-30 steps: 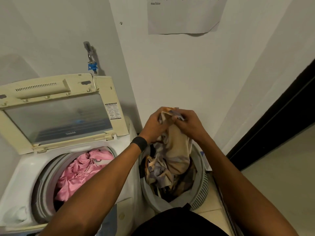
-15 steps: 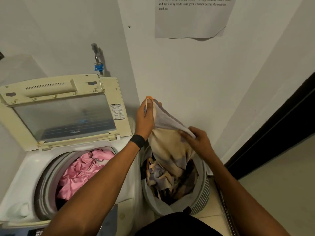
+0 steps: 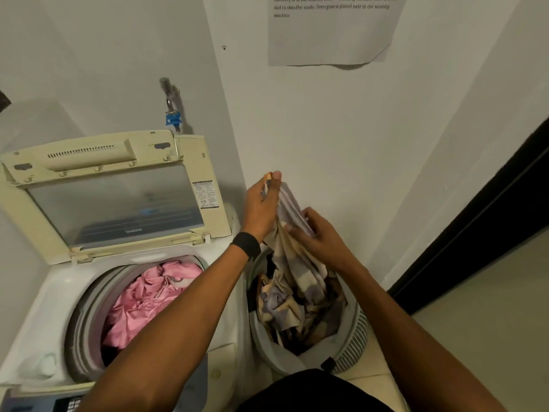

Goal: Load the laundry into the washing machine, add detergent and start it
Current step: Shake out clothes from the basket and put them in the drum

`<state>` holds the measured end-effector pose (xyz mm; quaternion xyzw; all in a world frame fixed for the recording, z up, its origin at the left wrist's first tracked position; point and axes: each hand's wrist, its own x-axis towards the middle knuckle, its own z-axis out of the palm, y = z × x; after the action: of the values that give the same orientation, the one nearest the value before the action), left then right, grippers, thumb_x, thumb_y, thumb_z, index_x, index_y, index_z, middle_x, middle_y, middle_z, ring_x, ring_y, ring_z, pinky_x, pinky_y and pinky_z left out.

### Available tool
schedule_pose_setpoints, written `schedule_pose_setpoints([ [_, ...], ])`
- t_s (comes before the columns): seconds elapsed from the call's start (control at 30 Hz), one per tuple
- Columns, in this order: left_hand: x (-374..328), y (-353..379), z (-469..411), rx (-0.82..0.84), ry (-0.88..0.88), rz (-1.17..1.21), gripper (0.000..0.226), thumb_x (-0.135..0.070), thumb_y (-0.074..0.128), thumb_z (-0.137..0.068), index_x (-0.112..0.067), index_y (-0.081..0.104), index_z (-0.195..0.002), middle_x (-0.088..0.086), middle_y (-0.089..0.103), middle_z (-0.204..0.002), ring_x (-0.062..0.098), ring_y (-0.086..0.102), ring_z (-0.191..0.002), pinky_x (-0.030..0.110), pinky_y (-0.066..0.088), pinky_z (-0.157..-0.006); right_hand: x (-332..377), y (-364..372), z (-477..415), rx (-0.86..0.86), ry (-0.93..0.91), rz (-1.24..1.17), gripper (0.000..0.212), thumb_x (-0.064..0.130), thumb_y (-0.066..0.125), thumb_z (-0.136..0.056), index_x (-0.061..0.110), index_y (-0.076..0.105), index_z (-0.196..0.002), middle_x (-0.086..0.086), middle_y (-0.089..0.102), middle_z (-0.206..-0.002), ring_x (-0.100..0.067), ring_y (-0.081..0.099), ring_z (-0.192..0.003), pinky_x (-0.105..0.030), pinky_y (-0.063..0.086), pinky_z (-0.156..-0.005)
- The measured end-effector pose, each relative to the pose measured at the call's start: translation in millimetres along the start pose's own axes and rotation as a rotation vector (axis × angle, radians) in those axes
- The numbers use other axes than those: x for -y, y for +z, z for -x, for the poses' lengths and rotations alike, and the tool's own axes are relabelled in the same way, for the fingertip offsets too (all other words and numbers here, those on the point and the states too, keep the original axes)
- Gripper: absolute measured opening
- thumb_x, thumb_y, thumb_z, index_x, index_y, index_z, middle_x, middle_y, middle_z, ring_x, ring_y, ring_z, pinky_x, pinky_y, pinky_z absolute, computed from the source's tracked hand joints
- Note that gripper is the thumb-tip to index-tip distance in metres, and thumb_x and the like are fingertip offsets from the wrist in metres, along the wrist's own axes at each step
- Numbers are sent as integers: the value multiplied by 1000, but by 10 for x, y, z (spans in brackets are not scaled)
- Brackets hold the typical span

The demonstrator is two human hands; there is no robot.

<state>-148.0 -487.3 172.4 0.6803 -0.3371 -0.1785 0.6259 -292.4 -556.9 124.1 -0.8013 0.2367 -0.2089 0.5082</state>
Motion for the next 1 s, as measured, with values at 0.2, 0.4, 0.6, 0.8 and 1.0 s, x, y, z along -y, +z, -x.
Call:
schedule_pose_setpoints([
  [0.2,32,-267,-89,-104,10,2,26,-33,47,-110,-16,60,-95,-10,52,-77,-11,49,-67,10,41,-71,-464,-254,342,100,63,96,32,60,59,-91,33,74,-97,6,72,-80,-11,68,-71,-43,57,-69],
  [0.4,134,-105,72,193,112,-33,47,-53,60,-95,-15,54,-123,-9,66,-119,14,64,-115,32,53,-99,141,-509,-65,-31,-149,57,27,33,62,-99,11,71,-88,-5,69,-79,-20,64,-74,-34,48,-68],
  [0.6,110,42,142,335,171,-131,32,-35,73,-94,-11,65,-112,-4,69,-108,11,67,-102,25,52,-90,110,-171,-260,-237,-58,105,31,29,65,-99,24,62,-69,14,55,-60,-1,53,-55,-12,34,-54],
  [0.8,78,-23,46,194,137,-142,16,-4,63,-100,-9,58,-84,-18,64,-77,-5,61,-80,13,44,-77,-2,74,-139,-222,-30,37,33,38,60,-102,12,54,-82,2,56,-67,-7,48,-60,-26,40,-58],
  [1.0,-19,-237,-115,88,89,-50,20,7,53,-101,-5,52,-84,-11,60,-78,-3,56,-71,9,44,-67,-657,56,261,-125,86,56,42,65,56,-95,26,51,-78,10,51,-64,-8,51,-59,-34,43,-60],
])
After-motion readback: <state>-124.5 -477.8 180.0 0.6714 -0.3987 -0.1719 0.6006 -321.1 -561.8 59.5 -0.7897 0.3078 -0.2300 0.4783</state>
